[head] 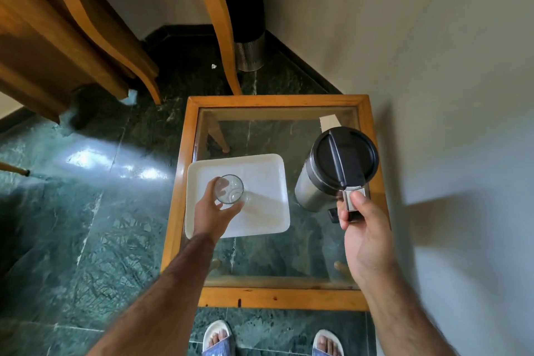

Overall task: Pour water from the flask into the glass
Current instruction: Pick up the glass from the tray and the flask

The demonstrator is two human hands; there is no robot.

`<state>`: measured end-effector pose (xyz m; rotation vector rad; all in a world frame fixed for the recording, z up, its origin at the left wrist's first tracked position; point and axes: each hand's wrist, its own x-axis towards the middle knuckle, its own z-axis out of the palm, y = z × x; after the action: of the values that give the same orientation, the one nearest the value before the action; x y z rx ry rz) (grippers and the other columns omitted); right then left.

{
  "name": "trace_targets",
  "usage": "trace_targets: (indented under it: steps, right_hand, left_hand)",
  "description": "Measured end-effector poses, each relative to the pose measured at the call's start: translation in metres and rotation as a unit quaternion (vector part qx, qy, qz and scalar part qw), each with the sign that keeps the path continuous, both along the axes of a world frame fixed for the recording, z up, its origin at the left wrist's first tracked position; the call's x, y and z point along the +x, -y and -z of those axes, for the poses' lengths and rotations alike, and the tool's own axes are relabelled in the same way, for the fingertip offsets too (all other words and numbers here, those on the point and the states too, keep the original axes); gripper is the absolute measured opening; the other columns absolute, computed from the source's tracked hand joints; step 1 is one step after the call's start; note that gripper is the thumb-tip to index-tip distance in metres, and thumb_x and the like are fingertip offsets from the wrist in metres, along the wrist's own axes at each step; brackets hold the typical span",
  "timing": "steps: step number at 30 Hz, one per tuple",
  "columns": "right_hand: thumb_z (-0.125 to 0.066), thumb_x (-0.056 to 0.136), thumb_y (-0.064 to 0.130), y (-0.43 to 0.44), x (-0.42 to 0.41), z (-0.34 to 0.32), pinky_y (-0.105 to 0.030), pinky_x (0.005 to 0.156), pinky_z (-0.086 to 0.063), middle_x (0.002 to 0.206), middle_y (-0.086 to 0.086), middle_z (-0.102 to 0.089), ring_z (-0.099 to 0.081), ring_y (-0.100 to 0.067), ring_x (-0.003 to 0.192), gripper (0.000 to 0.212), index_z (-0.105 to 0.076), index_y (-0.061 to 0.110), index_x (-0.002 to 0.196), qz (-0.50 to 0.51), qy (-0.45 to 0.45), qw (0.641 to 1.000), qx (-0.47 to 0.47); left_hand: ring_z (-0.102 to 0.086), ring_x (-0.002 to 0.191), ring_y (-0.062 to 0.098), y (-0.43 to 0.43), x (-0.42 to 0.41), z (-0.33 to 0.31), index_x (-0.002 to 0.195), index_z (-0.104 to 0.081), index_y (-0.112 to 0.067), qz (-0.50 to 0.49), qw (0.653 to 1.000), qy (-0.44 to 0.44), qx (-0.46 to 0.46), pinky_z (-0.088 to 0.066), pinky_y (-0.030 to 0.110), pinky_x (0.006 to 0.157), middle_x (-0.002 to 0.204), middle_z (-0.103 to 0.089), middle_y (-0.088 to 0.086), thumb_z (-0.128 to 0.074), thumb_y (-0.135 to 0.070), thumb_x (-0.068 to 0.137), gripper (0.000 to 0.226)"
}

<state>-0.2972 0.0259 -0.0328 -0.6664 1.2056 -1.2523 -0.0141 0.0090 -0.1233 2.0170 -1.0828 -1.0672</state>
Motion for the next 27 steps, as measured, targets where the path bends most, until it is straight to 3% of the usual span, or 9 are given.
trace_targets:
  steps: [4,10,13,17,20,23,27]
  right_hand:
    - [-0.068,0.089,0.037,0.011,-0.005,-0.006,-0.018,0.056,-0.041,0.063,0.010,-0.054,-0.045,-0.010,0.059,0.026,-0.068,0.026,0.065,0.037,0.016,0.999,0.000]
    - [-0.071,0.084,0.038,0.017,-0.015,-0.031,-0.015,0.054,-0.037,0.061,0.011,-0.051,-0.040,-0.007,0.056,0.026,-0.067,0.024,0.061,0.031,0.014,0.999,-0.004]
    - [-0.069,0.086,0.028,0.013,-0.015,-0.057,-0.015,0.052,-0.037,0.056,0.011,-0.049,-0.041,-0.006,0.053,0.030,-0.066,0.023,0.057,0.025,0.004,1.000,-0.016]
    - [-0.065,0.087,0.021,0.010,-0.015,-0.111,-0.015,0.051,-0.037,0.054,0.009,-0.048,-0.042,-0.006,0.051,0.031,-0.065,0.022,0.056,0.021,0.024,0.999,-0.034]
    - [-0.072,0.082,0.026,0.010,-0.012,-0.160,-0.015,0.051,-0.038,0.053,0.010,-0.049,-0.043,-0.005,0.051,0.028,-0.065,0.022,0.056,-0.001,0.029,0.998,-0.049]
    - [-0.075,0.074,0.037,0.011,-0.009,-0.208,-0.015,0.049,-0.037,0.054,0.014,-0.049,-0.042,-0.003,0.051,0.025,-0.067,0.024,0.055,-0.027,0.016,0.997,-0.068]
    - [-0.076,0.073,0.045,0.016,-0.012,-0.285,-0.019,0.047,-0.029,0.051,0.011,-0.039,-0.034,-0.006,0.049,0.036,-0.052,0.027,0.052,-0.039,-0.032,0.994,-0.098]
  left_hand:
    - [-0.060,0.123,0.024,0.001,0.001,-0.015,0.136,-0.057,-0.021,0.001,1.000,-0.018,-0.022,-0.054,0.049,0.108,0.132,-0.065,0.002,-0.092,-0.017,0.076,0.070]
    - [-0.060,0.116,0.016,0.015,0.004,-0.066,0.128,-0.059,-0.028,0.037,0.997,-0.007,-0.072,-0.056,0.041,0.105,0.117,-0.062,-0.017,-0.094,-0.015,0.074,0.066]
    - [-0.062,0.117,0.016,0.020,0.003,-0.098,0.130,-0.060,-0.031,0.061,0.995,0.007,-0.084,-0.056,0.039,0.104,0.120,-0.065,-0.014,-0.095,-0.020,0.072,0.068]
    - [-0.065,0.109,0.002,0.019,0.000,-0.154,0.114,-0.057,-0.064,0.073,0.993,-0.022,-0.090,-0.053,0.021,0.096,0.107,-0.068,-0.036,-0.096,-0.025,0.070,0.070]
    - [-0.067,0.115,0.009,0.015,-0.003,-0.201,0.115,-0.060,-0.057,0.073,0.990,-0.065,-0.102,-0.055,0.026,0.098,0.115,-0.070,-0.023,-0.096,-0.025,0.067,0.068]
    - [-0.067,0.114,0.009,0.011,-0.007,-0.248,0.116,-0.062,-0.054,0.078,0.985,-0.083,-0.126,-0.057,0.020,0.089,0.121,-0.070,-0.015,-0.091,-0.040,0.058,0.066]
    - [-0.065,0.118,0.018,0.002,-0.008,-0.311,0.114,-0.060,-0.056,0.075,0.981,-0.093,-0.154,-0.057,0.030,0.093,0.126,-0.068,-0.008,-0.091,-0.023,0.069,0.064]
